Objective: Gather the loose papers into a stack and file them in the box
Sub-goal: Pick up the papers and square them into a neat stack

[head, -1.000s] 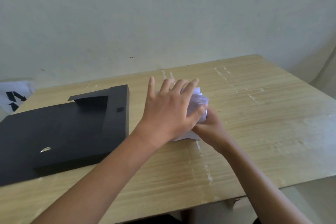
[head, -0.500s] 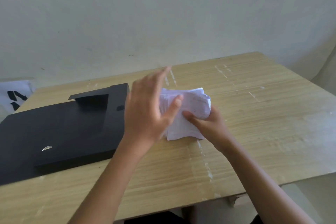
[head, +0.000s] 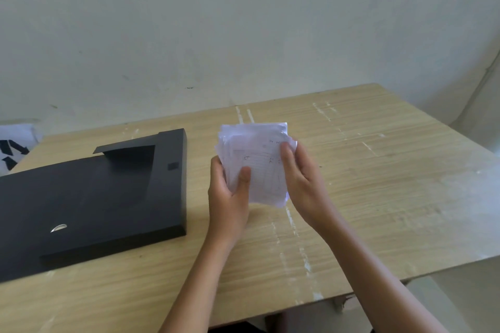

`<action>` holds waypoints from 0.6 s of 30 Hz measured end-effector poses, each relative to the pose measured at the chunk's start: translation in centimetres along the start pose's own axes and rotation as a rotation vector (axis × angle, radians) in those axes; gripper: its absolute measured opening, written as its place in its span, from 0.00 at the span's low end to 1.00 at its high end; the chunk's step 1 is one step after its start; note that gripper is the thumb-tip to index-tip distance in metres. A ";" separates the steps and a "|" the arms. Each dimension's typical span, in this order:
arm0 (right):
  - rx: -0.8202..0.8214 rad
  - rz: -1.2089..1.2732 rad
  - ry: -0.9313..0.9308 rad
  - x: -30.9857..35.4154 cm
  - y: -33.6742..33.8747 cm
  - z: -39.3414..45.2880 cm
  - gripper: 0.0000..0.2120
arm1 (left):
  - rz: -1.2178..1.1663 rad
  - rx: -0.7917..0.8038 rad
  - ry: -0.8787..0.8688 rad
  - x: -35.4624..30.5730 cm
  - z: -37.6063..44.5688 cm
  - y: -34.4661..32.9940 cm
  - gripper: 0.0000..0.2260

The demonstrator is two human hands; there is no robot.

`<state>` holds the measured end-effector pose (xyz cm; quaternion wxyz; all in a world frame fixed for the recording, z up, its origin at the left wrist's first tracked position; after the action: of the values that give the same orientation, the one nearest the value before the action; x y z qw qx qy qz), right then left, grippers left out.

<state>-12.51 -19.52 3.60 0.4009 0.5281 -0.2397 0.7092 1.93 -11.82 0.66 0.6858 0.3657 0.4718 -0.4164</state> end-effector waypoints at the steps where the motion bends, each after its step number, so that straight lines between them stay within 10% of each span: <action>1: 0.003 -0.030 0.020 0.1 0.1 0.1 0.12 | 0.022 -0.036 -0.013 0.0 -0.1 0.3 0.08; 18: 0.001 -0.064 -0.136 -3.5 0.4 0.1 0.04 | -0.064 0.027 0.115 3.5 0.1 -0.5 0.06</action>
<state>-12.31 -20.92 0.35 0.4057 0.5827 -0.2490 0.6587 2.19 -12.91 -2.71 0.6390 0.3831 0.5161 -0.4226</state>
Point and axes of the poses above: each hand's wrist, its own z-axis towards the middle knuckle, its own y-axis out of the back of the hand, x = y × z, the point moved 9 cm from there along z, towards the middle knuckle, and after that the axes turned 15 degrees about x, right-handed, at the moved point
